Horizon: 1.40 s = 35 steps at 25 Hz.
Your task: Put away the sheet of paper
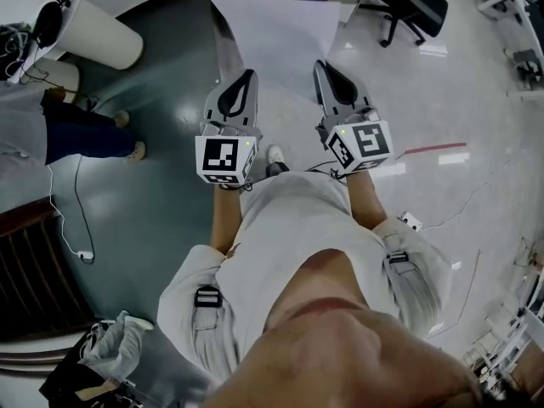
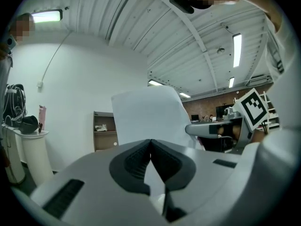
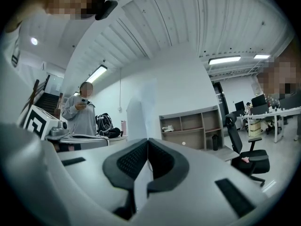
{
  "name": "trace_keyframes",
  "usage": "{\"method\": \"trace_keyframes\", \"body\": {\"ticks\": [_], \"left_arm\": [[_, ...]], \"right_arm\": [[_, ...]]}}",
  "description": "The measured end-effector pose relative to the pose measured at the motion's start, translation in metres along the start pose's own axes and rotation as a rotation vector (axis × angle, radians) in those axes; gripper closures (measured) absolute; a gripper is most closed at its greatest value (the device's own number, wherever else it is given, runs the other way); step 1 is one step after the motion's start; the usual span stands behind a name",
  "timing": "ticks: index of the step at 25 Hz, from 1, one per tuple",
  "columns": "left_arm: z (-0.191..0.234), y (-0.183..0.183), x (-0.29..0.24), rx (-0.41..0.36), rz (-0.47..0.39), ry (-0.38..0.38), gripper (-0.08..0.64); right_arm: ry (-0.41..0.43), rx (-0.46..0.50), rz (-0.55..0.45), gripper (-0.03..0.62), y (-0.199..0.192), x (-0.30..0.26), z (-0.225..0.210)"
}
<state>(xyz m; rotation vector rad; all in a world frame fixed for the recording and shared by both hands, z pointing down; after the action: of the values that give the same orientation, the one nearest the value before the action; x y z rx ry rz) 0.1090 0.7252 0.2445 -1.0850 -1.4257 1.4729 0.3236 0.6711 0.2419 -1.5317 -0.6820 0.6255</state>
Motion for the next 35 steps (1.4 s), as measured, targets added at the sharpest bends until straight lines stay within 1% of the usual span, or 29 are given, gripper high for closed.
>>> {"method": "trace_keyframes", "body": {"ticks": [10,16,20,29,35], "left_arm": [[0.054,0.000,-0.030,0.009,0.000,-0.024,0.538],[0.073,0.001,-0.052,0.015,0.005,-0.015,0.538],[0.080,0.000,-0.070,0.023,0.008,-0.007,0.538],[0.092,0.002,-0.117,0.012,0.016,0.025,0.538],[0.095,0.007,-0.154,-0.004,0.025,0.049,0.538]], "right_arm": [[-0.009,0.013,-0.003,0.571,0.001,-0.061,0.002],[-0.002,0.018,0.019,0.571,0.001,-0.087,-0.007],[0.004,0.023,0.025,0.571,0.000,-0.104,-0.020],[0.046,0.016,0.023,0.571,-0.002,-0.145,-0.058],[0.064,-0.001,0.022,0.571,-0.002,-0.166,-0.094]]}}
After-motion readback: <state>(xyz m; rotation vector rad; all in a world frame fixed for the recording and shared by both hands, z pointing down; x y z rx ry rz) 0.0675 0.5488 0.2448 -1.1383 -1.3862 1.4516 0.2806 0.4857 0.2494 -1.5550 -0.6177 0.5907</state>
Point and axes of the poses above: the fingertips, and each gripper's own axes: x backward along the fingers, z to its left, y out of its top, the point moved 10 cm from there along x, backward along the fingers, and after that the axes turned 2 degrees about x, right-handed, at the moved point
